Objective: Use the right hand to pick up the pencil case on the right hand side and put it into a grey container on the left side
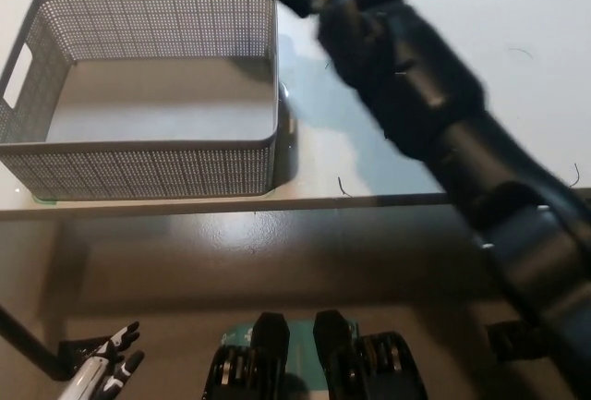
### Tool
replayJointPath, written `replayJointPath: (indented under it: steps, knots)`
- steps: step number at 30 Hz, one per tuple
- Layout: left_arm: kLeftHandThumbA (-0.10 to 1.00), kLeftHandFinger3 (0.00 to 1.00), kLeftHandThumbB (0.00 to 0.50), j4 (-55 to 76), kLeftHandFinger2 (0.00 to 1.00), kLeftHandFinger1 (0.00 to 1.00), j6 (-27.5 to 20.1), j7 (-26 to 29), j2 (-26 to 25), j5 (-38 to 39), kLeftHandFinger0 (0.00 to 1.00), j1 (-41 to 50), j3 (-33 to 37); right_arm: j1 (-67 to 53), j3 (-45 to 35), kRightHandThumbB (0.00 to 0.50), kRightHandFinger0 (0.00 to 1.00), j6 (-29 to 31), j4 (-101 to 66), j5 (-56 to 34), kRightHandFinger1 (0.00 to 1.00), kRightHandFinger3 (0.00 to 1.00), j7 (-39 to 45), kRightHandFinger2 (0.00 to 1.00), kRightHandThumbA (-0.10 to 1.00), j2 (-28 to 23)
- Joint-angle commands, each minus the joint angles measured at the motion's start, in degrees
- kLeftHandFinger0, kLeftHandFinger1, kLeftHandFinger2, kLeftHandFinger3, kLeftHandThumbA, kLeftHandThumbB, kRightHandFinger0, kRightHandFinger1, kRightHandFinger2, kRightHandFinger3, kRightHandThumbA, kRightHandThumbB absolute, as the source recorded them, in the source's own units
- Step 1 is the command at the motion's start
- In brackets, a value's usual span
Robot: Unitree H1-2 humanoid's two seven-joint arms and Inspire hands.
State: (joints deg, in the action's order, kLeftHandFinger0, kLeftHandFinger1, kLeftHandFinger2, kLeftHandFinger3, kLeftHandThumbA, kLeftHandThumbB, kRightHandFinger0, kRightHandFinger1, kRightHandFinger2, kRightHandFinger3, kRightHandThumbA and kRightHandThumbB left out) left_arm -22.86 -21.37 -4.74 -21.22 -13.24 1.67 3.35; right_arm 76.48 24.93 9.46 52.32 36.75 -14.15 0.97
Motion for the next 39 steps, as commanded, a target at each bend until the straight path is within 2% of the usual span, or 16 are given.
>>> replayJointPath:
  steps: [1,2,5,6,7,9,10,12,16,24,25,26,27,29,33,39]
  knots:
    - [1.00,1.00,0.313,0.52,1.00,1.00,-2.62,0.76,-0.40,-0.42,1.00,-0.25,0.13,6.37,-1.67,0.228,0.00,0.01,3.30,-1.87,0.43,0.72,-1.96,0.80,-0.10,4.74]
    - [1.00,1.00,0.327,0.67,1.00,1.00,-2.27,0.72,-0.41,-0.67,1.00,-0.32,0.26,6.80,-1.65,0.221,0.00,0.52,4.84,-1.90,0.36,0.59,-2.48,0.73,-0.10,5.77]
    - [1.00,1.00,0.308,1.75,1.00,1.00,-1.24,0.12,-0.49,-0.52,1.00,-0.24,0.50,7.51,-1.50,0.243,0.00,0.20,8.57,-1.34,0.25,0.47,-3.78,0.67,-0.10,8.33]
    - [1.00,1.00,0.298,2.63,1.00,1.00,0.22,-0.57,-0.58,-0.46,1.00,-0.19,0.70,7.64,-1.47,0.228,0.00,1.41,10.50,-1.40,0.24,0.63,-4.88,0.61,-0.10,9.14]
    - [1.00,1.00,0.287,2.97,1.00,1.00,0.59,-0.85,-0.75,-0.57,1.00,-0.24,0.88,7.69,-1.38,0.223,0.00,1.92,11.60,-1.23,0.17,0.64,-5.73,0.45,-0.10,9.43]
    - [1.00,1.00,0.286,3.66,1.00,1.00,1.23,-1.23,-0.73,-0.50,1.00,-0.39,1.12,8.17,-0.94,0.198,0.00,2.29,14.57,-0.87,0.03,0.30,-6.72,0.34,-0.10,10.29]
    - [1.00,1.00,0.304,3.83,1.00,1.00,1.02,-1.68,-0.61,0.34,1.00,-0.32,1.16,7.89,-0.82,0.194,0.00,2.55,15.28,-0.78,0.02,0.24,-7.05,0.47,-0.10,10.56]
    - [1.00,1.00,0.327,4.43,1.00,1.00,1.31,-1.80,-0.75,-0.09,1.00,-0.30,1.38,7.61,-0.43,0.197,0.00,3.31,16.35,-0.37,0.08,0.36,-8.34,0.62,-0.10,10.90]
    - [1.00,1.00,0.295,6.21,1.00,1.00,3.32,-1.61,-1.37,-2.58,1.00,-0.63,2.13,7.22,0.61,0.178,0.00,5.65,18.86,0.08,0.08,0.60,-9.62,0.55,-0.10,10.91]
    - [1.00,1.00,0.300,4.39,1.00,1.00,0.64,-0.60,-1.75,-3.90,1.00,-1.95,2.41,7.04,-0.24,0.219,0.00,4.41,20.35,-1.16,0.04,0.49,-9.37,0.54,-0.10,10.11]
    - [1.00,1.00,0.306,4.36,1.00,1.00,0.92,-0.55,-1.84,-4.36,1.00,-2.27,2.51,7.15,-0.05,0.225,0.07,2.64,20.34,-1.03,0.18,0.74,-7.63,0.72,0.08,9.92]
    - [1.00,1.00,0.311,4.44,1.00,1.00,1.15,-0.59,-1.78,-4.49,1.00,-2.48,2.55,7.53,-0.27,0.324,0.54,0.85,20.42,-1.70,0.72,1.00,-3.46,1.00,0.60,9.75]
    - [1.00,1.00,0.312,4.63,1.00,1.00,1.37,-0.74,-1.70,-4.45,1.00,-2.54,2.55,7.93,-0.97,0.453,1.00,-0.95,19.68,-3.70,1.00,1.00,5.91,1.00,0.82,9.25]
    - [1.00,1.00,0.315,4.28,1.00,1.00,0.52,-0.54,-1.83,-4.56,1.00,-2.58,2.51,7.72,-1.00,0.500,1.00,-1.37,18.98,-4.35,1.00,1.00,10.23,1.00,0.89,8.79]
    - [1.00,1.00,0.303,3.42,1.00,1.00,-0.40,-0.65,-1.87,-4.01,1.00,-2.99,2.33,6.30,-1.18,0.500,1.00,-1.18,16.90,-4.61,1.00,1.00,11.50,1.00,0.99,7.80]
    - [1.00,1.00,0.291,3.95,1.00,1.00,0.59,-2.23,-1.78,-2.03,1.00,-2.80,2.04,4.58,-2.11,0.491,1.00,-1.69,13.10,-6.04,1.00,1.00,14.67,1.00,1.00,6.44]
